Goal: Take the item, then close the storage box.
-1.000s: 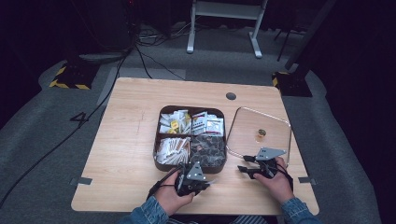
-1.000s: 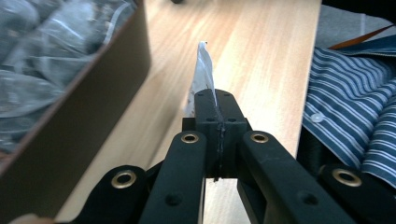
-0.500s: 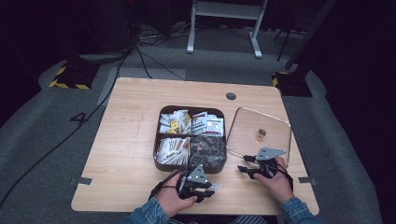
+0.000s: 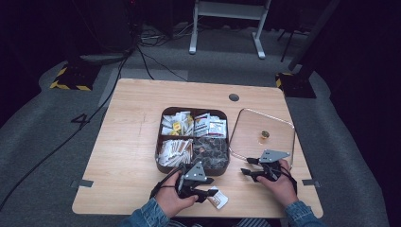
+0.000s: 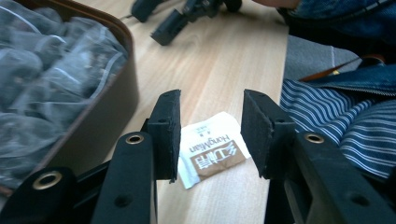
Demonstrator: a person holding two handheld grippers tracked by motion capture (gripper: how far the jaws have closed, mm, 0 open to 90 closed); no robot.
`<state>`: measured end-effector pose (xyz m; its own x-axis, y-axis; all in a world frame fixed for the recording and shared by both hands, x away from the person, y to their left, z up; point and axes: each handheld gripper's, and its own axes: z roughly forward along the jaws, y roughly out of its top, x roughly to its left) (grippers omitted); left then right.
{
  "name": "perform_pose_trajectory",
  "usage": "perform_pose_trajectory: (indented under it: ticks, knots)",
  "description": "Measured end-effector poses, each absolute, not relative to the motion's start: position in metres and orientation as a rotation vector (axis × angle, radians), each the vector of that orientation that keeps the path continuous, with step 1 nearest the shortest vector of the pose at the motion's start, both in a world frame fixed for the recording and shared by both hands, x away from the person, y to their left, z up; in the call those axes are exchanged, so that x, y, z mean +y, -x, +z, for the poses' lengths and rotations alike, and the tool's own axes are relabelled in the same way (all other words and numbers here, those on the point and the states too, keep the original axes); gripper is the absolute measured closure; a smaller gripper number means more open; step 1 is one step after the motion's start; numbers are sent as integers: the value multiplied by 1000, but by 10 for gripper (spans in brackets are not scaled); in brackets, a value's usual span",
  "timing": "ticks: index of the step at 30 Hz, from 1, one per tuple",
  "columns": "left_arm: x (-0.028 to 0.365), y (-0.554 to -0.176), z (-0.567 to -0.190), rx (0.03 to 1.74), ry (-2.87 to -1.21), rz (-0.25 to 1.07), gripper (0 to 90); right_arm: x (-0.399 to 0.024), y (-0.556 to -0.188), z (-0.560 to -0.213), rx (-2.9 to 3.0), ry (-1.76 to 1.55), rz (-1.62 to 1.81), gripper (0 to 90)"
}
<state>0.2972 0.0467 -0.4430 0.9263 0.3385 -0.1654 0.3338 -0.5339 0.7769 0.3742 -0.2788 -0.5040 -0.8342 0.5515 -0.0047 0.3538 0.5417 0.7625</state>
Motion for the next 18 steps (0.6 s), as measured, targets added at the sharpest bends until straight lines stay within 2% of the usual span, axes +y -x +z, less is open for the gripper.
perform_pose_trajectory:
  ticks: [18]
  knots:
    - [78, -299, -411, 548, -2082, 178, 548, -279, -376, -504, 2543, -770, 1180, 436]
